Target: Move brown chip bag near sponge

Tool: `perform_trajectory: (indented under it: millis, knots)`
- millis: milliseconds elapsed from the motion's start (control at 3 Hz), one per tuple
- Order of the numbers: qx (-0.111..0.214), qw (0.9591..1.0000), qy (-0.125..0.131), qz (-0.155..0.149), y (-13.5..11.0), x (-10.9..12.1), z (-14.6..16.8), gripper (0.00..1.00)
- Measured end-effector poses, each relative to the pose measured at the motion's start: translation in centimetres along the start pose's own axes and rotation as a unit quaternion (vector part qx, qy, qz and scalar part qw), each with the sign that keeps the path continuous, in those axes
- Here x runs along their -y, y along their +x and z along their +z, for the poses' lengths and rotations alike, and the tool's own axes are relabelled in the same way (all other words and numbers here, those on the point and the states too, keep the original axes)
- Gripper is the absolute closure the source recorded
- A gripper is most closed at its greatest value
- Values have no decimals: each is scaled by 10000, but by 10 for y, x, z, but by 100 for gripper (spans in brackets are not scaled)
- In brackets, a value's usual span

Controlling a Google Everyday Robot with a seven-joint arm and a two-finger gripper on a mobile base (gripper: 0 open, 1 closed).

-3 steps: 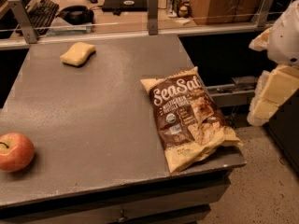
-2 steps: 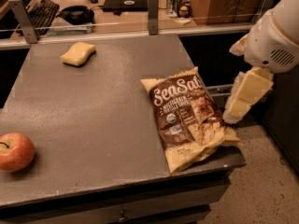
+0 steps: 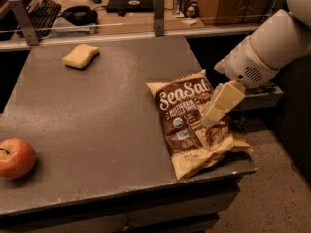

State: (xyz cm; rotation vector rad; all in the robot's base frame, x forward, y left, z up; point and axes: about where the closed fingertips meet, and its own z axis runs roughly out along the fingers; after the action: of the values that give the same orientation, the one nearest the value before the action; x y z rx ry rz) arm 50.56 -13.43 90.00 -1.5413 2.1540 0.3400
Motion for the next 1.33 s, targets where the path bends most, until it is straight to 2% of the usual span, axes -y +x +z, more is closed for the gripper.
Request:
perform_trajectory:
  millis: [333, 667, 1000, 1333]
  knots:
    - [194, 9994, -57, 283, 4, 7, 24, 18]
    - [466, 9975, -83, 526, -4, 12, 39, 49]
    - [578, 9965, -40, 610, -9, 16, 39, 73]
    - [704, 9943, 541, 588, -14, 35, -6, 100]
